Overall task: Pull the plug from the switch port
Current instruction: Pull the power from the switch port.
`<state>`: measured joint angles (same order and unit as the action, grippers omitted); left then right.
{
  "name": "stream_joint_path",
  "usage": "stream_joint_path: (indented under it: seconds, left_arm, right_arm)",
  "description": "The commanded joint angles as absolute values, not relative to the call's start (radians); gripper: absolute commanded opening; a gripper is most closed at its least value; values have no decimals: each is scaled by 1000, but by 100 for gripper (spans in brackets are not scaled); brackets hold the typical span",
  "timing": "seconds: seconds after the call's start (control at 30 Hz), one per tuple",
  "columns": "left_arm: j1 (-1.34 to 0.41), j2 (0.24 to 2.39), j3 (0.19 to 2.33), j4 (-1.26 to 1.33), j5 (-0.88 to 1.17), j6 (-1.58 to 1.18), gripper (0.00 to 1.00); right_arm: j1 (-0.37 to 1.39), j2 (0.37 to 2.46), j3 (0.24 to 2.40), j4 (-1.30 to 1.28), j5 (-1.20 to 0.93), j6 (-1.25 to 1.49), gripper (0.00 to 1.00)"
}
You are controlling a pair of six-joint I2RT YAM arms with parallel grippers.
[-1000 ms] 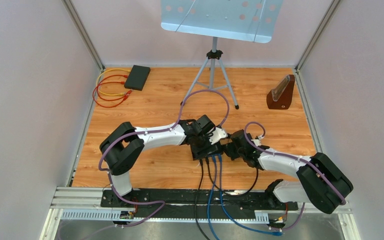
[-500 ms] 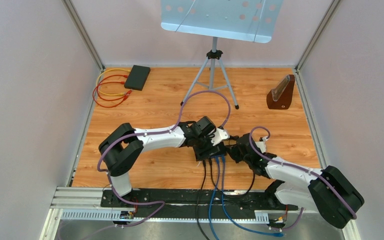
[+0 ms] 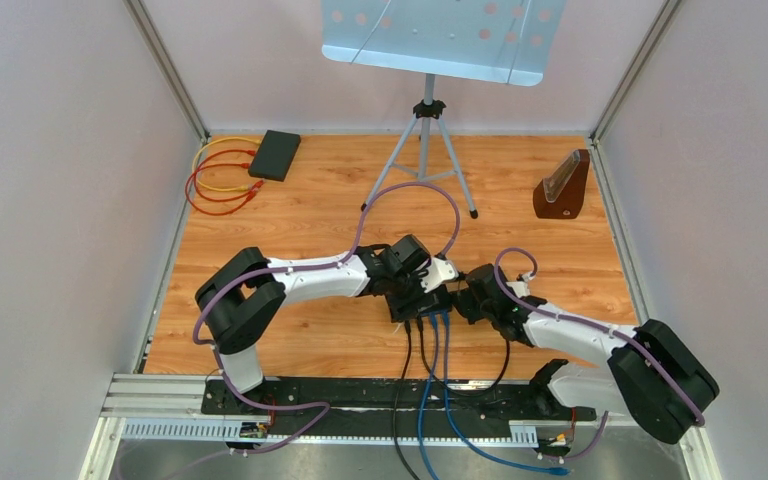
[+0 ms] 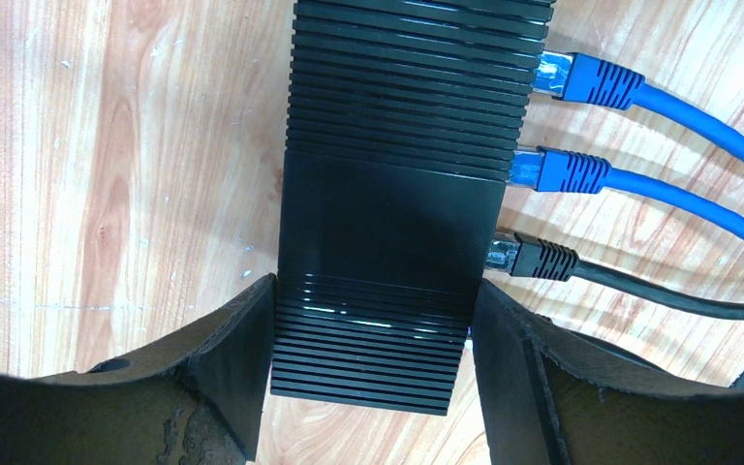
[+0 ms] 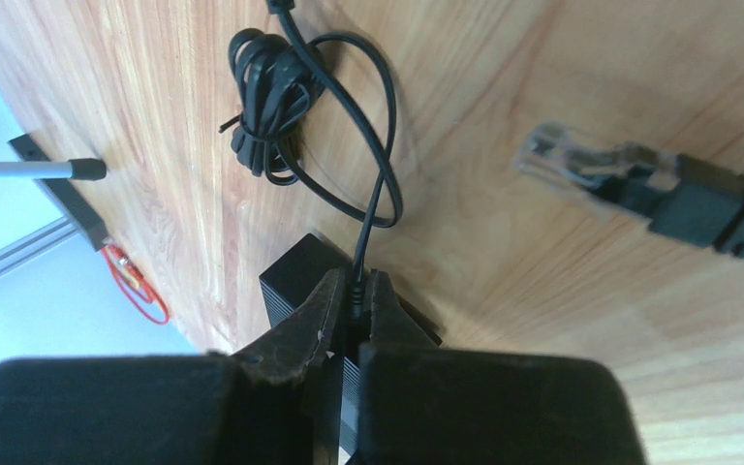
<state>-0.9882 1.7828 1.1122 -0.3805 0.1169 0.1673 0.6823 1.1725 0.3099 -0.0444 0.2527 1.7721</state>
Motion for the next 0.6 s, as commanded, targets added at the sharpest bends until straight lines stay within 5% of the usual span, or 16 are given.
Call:
stream_joint_path:
  seconds: [0.0,0.17,0.4,0.57]
  left_arm:
    - [-990,1794,1069,-439,119,142,65]
    - [-990,1799,1069,-440,122,142,65]
    - [-991,1792,1075,-456,130,137,65]
    - [-991,1793,1075,-450,128,141,65]
  right_arm:
    - [687,1214,437,-246,272,1805,0]
    - [687,1210,224,328,192,1776,0]
    - [674,1206,416,-117,282,1715,0]
    - [623,1185,304,113,149,1726,0]
